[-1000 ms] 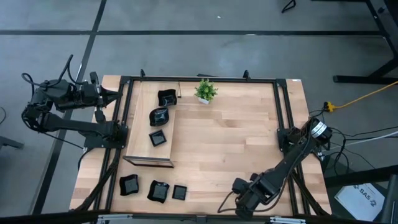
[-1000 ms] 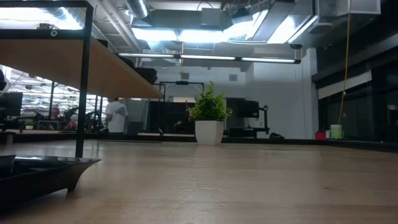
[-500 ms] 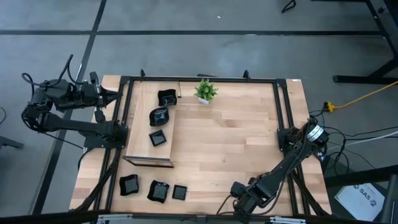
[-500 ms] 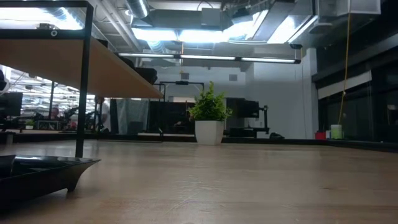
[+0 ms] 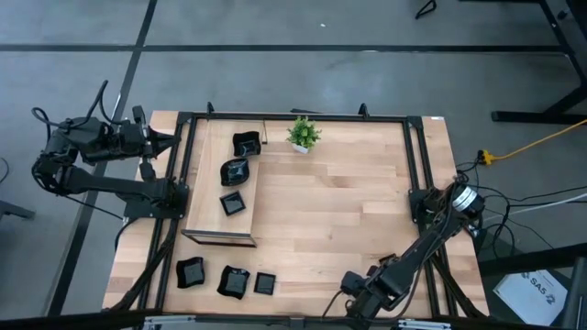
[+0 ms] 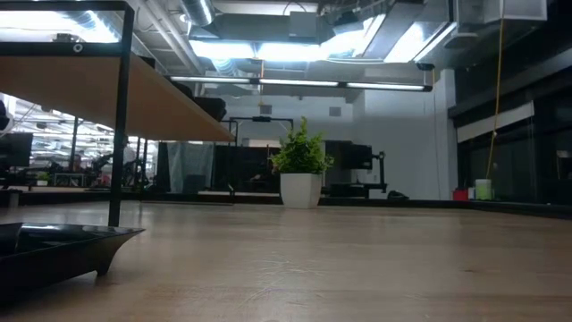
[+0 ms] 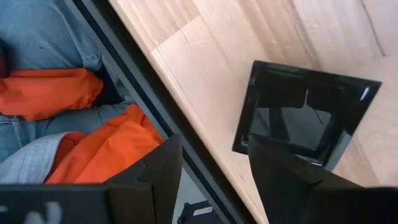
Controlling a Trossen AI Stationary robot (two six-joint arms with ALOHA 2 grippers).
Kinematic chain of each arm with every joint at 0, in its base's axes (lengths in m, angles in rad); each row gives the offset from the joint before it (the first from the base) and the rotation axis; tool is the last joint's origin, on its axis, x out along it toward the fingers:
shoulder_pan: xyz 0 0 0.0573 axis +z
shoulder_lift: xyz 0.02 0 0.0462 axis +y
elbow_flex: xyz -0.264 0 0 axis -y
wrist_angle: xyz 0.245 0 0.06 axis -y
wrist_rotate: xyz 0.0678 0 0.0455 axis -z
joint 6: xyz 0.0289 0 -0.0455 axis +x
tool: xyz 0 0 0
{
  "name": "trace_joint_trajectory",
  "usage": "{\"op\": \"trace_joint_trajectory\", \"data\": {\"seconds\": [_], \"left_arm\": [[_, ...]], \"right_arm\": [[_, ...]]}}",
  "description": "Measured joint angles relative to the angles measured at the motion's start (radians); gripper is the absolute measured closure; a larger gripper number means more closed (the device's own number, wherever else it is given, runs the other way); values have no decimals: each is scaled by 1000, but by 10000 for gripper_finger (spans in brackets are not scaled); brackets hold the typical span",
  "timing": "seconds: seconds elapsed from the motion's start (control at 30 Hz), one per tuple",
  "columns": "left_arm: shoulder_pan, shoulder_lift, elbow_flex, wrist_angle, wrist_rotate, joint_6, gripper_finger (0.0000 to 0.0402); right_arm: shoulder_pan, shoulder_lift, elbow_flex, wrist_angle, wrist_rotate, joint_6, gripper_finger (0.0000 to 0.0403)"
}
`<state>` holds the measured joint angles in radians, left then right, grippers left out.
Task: Pick & Place Mini shaped plates
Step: Stack the black square plate on top of the black square plate on the shelf
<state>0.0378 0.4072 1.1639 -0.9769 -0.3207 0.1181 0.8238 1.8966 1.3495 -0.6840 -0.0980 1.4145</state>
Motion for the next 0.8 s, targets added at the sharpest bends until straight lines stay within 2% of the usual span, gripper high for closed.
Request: {"op": "trace_joint_trajectory", "data": {"seconds": [0.57,0.8], "left_arm": [[0,0,0,0,0,0,398],[0,0,0,0,0,0,398]], "right_arm": [[0,73,0,-5,-3,-8,219],[-13,73,0,-93,-2,-4,219]]}}
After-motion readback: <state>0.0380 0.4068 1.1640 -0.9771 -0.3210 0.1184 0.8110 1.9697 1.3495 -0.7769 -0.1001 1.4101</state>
